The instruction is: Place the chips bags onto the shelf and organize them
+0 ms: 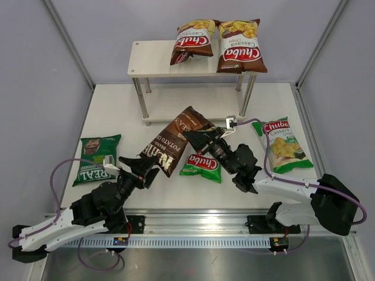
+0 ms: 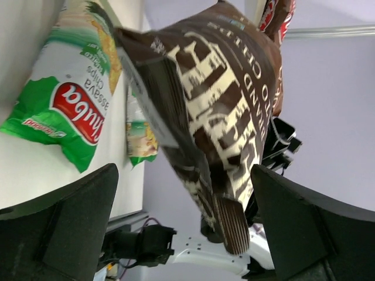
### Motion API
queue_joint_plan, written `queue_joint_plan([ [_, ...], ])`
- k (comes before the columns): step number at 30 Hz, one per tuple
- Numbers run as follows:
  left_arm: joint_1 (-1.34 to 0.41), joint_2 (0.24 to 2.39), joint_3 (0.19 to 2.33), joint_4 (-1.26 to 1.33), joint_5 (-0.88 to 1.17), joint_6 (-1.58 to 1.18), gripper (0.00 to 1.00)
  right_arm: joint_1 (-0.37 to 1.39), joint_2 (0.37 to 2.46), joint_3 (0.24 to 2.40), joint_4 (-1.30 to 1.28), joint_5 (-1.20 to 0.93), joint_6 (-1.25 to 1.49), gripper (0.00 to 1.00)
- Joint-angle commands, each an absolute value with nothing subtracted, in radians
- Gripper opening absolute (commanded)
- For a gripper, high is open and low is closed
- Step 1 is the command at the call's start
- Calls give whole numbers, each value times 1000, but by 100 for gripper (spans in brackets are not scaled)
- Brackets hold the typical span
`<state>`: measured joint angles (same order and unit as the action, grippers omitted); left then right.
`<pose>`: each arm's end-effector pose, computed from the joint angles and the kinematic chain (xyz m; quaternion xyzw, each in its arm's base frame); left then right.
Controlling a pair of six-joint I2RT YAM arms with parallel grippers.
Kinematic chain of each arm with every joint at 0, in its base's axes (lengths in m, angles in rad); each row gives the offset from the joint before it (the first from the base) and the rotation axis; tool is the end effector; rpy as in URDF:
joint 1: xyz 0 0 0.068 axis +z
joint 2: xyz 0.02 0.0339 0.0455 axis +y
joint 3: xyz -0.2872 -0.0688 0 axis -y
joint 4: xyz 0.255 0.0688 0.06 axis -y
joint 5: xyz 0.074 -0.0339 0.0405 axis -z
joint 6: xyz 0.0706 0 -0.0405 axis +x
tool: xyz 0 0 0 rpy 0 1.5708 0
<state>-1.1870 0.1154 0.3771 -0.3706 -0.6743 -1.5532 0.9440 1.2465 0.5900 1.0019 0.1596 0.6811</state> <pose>0.0760 -0.0706 0.2565 -0.3451 0.6507 -0.5682 0.3669 0.1864 0.2383 0.3263 -0.0105 0.5769 0.5606 0.5941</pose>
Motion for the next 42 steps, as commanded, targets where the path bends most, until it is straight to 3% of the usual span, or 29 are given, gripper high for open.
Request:
queue_joint_plan([
  [1, -1186, 156, 356, -178, -764, -1576, 99, 950, 1223, 595, 1207, 65, 663, 0],
  [13, -1186, 192, 345, 136, -819, -1369, 96, 951, 1334, 557, 1428, -110, 733, 0],
  [17, -1186, 187, 348, 164, -811, -1313, 54, 953, 1358, 531, 1491, -106, 747, 0],
  [22, -1184, 176, 373, 117, -813, -1226, 25, 953, 1298, 502, 1453, -78, 710, 2],
  [23, -1184, 175, 385, 109, -813, -1203, 23, 953, 1286, 496, 1433, -65, 694, 6],
  [24, -1184, 176, 412, 95, -816, -1148, 20, 953, 1272, 489, 1422, -54, 686, 32],
  [26, -1186, 175, 451, 55, -821, -1085, 18, 953, 1217, 466, 1353, -6, 664, 53],
  [27, -1186, 178, 495, 37, -825, -1027, 15, 953, 1194, 459, 1326, 24, 655, 72],
  [29, -1186, 184, 532, 9, -825, -964, 13, 953, 1114, 434, 1214, 95, 634, 89],
  [31, -1184, 189, 584, 3, -833, -881, 12, 953, 1022, 410, 1137, 127, 618, 100],
  [42, -1186, 377, 954, -8, -994, -450, 13, 951, 600, 400, 614, 365, 531, 99],
])
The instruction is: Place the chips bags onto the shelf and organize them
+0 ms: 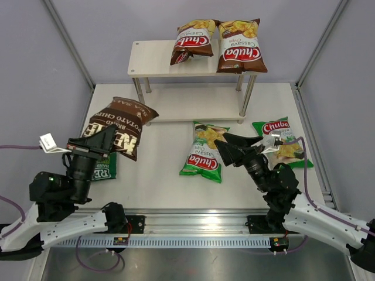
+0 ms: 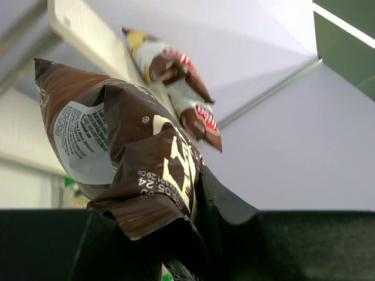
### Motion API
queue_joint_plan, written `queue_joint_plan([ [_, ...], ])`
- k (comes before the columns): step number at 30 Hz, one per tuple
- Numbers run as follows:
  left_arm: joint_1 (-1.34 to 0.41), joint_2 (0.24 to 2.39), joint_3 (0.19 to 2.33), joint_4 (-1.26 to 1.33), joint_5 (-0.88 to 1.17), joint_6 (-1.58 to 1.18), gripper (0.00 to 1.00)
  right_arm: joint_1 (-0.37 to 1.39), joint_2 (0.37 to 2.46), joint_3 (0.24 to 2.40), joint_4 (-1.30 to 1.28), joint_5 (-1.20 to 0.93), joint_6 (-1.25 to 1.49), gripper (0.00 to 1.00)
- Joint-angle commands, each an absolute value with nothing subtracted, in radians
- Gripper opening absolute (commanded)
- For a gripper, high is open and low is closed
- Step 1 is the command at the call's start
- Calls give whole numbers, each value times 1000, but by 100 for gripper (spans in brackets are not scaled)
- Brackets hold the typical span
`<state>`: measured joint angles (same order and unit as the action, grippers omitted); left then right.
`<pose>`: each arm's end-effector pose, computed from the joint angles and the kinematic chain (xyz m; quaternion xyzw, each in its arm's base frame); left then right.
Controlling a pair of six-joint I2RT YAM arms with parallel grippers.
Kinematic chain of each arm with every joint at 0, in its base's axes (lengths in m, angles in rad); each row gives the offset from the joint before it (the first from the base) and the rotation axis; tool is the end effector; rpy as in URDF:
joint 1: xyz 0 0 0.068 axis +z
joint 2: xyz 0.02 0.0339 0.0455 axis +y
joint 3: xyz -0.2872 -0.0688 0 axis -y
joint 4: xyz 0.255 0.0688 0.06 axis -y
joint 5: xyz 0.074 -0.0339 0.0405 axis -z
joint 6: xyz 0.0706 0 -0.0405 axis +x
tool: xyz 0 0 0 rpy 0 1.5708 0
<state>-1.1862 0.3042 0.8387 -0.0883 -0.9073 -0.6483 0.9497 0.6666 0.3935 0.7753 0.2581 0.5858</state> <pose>0.0669 -0.0170 0.4318 -0.2301 0.5605 -0.4617 0.6479 0.1198 0.1365 0.3486 0.0175 0.5167 0.5456 0.6596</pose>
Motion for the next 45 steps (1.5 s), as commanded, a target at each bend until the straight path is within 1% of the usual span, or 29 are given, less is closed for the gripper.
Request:
queue_joint_plan([
  [1, -1186, 400, 980, 44, -1011, -410, 14, 951, 585, 399, 597, 379, 528, 100],
  [5, -1186, 540, 1144, 170, -1037, -230, 16, 951, 548, 403, 531, 390, 525, 99],
  [6, -1186, 604, 1178, 214, -1032, -175, 16, 953, 542, 410, 519, 391, 526, 99],
  [8, -1183, 665, 1218, 303, -1026, -85, 16, 951, 538, 416, 494, 391, 528, 99],
  [9, -1180, 702, 1277, 339, -1032, -45, 16, 951, 534, 422, 486, 388, 526, 99],
  [11, -1129, 794, 1331, 365, -990, -11, 16, 951, 526, 431, 456, 374, 526, 99],
  [13, -1054, 889, 1460, 244, -907, -107, 15, 951, 511, 448, 413, 367, 528, 99],
  [14, -923, 919, 1507, 165, -846, -185, 14, 951, 502, 452, 397, 367, 528, 100],
  [15, -844, 949, 1599, 24, -706, -348, 13, 951, 482, 456, 382, 367, 531, 99],
  [16, -699, 1015, 1635, -38, -633, -430, 11, 951, 470, 457, 356, 371, 535, 100],
  [17, -645, 1038, 1655, -60, -568, -515, 11, 951, 457, 457, 344, 373, 535, 99],
  [18, -608, 1067, 1670, -60, -493, -544, 11, 951, 430, 459, 331, 373, 537, 99],
  [20, -536, 1153, 1709, -25, -442, -558, 11, 951, 404, 462, 289, 373, 537, 100],
  [25, -356, 1345, 1844, 23, -233, -683, 10, 951, 324, 476, 193, 387, 529, 100],
  [27, -324, 1428, 1873, 72, -163, -704, 9, 951, 290, 477, 167, 390, 528, 99],
  [30, -269, 1518, 1972, 83, -86, -738, 9, 951, 249, 482, 123, 413, 515, 99],
  [33, -223, 1604, 2000, 123, -49, -770, 8, 953, 215, 491, 83, 426, 503, 99],
  [39, -175, 1689, 1947, 270, -6, -813, 9, 951, 166, 503, 40, 436, 479, 100],
  [42, -164, 1746, 1934, 330, 63, -848, 9, 953, 170, 508, 41, 433, 471, 99],
  [45, -164, 1741, 1837, 406, 72, -894, 7, 951, 175, 522, 23, 430, 476, 99],
])
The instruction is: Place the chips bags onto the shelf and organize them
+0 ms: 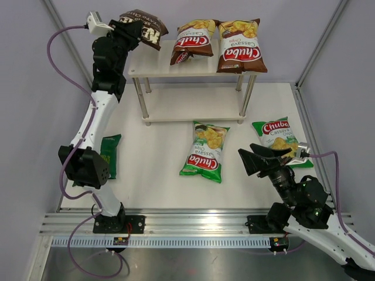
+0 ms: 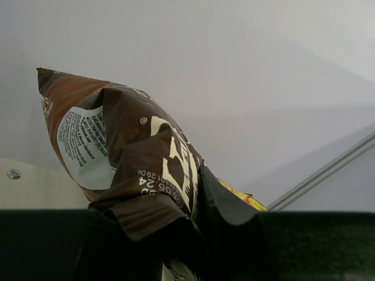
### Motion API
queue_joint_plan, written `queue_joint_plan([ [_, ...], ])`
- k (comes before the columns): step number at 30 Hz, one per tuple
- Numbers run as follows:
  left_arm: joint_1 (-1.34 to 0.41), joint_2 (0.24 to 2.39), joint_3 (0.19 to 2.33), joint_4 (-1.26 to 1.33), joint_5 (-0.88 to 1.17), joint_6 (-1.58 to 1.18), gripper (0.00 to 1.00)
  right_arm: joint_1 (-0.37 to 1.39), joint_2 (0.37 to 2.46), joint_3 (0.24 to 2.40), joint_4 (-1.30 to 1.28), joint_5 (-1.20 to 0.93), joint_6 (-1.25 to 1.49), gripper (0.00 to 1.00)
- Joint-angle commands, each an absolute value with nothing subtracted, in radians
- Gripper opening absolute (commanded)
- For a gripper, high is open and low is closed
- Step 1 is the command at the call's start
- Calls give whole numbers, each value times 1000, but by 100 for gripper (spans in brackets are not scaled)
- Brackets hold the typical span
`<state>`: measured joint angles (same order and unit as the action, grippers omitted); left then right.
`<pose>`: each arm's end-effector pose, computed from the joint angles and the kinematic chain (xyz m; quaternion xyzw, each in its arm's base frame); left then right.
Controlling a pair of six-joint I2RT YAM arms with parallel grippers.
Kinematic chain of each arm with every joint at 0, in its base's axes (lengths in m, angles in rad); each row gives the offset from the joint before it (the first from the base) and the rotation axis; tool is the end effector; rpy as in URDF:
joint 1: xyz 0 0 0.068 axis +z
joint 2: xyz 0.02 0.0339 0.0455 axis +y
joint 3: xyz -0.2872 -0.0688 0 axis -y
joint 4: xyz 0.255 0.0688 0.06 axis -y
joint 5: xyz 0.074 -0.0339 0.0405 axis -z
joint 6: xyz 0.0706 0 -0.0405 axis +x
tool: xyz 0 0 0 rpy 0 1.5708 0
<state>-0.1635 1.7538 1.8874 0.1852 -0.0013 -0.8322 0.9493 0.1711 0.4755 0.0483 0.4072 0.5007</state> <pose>0.4483 -0.0739 0.5347 -0.1928 0.5533 -0.3867 0.7122 0.0766 0.0590 0.3440 0.0371 0.5831 0.4461 0.6779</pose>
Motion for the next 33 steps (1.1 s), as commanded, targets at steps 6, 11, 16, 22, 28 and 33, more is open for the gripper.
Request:
queue_joint_plan([
  [6, -183, 1649, 1611, 402, 5, -933, 6, 951, 166, 509, 23, 428, 498, 100],
  [11, -189, 1566, 1476, 341, -55, -971, 8, 953, 181, 512, 23, 416, 514, 99],
  [16, -204, 1520, 1434, 252, -75, -991, 9, 951, 193, 509, 41, 411, 520, 100],
  [22, -209, 1519, 1427, 206, -55, -1017, 10, 951, 195, 514, 43, 403, 529, 99],
  [28, -227, 1508, 1384, 190, -57, -1028, 23, 953, 178, 512, 28, 407, 540, 99],
  [33, -242, 1491, 1358, 186, -72, -1022, 30, 951, 169, 515, 6, 410, 549, 99],
])
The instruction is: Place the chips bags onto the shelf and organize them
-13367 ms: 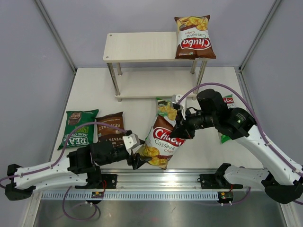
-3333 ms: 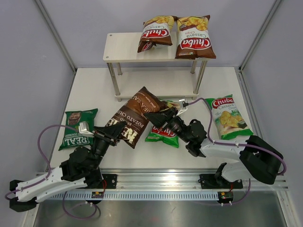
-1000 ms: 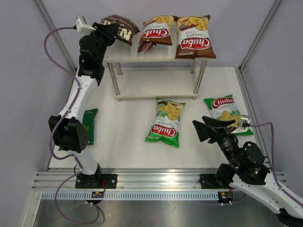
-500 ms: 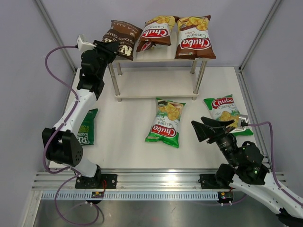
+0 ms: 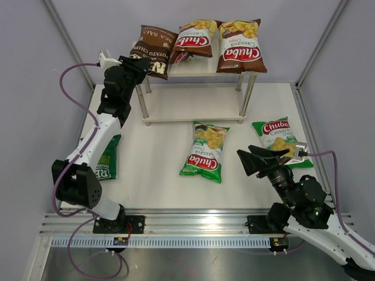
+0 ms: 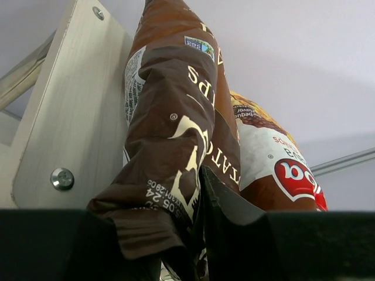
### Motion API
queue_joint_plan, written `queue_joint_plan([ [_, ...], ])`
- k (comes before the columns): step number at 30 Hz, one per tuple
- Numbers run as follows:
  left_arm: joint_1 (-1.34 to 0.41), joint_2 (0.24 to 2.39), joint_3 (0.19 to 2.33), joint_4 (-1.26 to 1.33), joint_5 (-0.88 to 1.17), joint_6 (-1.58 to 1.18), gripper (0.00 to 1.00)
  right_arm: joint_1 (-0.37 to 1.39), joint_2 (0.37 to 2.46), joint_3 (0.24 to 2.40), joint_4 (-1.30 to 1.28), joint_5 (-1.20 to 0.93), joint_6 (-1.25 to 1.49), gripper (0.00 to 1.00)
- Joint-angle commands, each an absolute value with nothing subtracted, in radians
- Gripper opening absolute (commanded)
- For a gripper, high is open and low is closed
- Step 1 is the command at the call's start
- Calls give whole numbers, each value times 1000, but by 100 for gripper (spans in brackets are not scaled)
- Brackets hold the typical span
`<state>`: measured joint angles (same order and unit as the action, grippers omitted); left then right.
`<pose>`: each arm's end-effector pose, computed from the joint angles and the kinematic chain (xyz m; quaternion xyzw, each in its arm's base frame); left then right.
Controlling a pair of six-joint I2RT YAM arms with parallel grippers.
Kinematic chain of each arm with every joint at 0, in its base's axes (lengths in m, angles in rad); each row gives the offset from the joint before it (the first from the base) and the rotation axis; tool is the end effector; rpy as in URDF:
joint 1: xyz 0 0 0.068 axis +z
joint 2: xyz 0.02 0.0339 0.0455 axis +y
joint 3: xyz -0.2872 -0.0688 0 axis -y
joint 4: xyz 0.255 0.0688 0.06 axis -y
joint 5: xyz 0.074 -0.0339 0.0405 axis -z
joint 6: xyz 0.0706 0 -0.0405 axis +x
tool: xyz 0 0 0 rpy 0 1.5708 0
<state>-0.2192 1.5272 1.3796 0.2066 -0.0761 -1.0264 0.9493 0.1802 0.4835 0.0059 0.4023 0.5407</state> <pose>0.4040 -0.0845 0.4308 -0.2947 0.6195 -0.4029 0.6058 0.0779 0.0614 0.3407 0.0407 0.5986 0.4498 0.6615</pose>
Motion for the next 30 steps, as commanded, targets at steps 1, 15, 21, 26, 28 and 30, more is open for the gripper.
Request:
queue_joint_plan([
  [1, -245, 1483, 1356, 161, -84, -1020, 30, 951, 166, 514, 5, 411, 551, 99],
  [15, -252, 1367, 1285, 77, -230, -996, 94, 951, 250, 560, -90, 434, 537, 100],
  [21, -252, 1274, 1264, 41, -282, -928, 99, 953, 463, 678, -277, 474, 543, 100],
  [26, -252, 1177, 1236, 5, -293, -861, 99, 951, 627, 733, -339, 465, 558, 99],
  [28, -252, 1128, 1232, -35, -302, -822, 99, 951, 655, 735, -341, 462, 569, 99],
  [30, -252, 1098, 1238, -70, -299, -779, 99, 951, 686, 735, -339, 451, 574, 99],
])
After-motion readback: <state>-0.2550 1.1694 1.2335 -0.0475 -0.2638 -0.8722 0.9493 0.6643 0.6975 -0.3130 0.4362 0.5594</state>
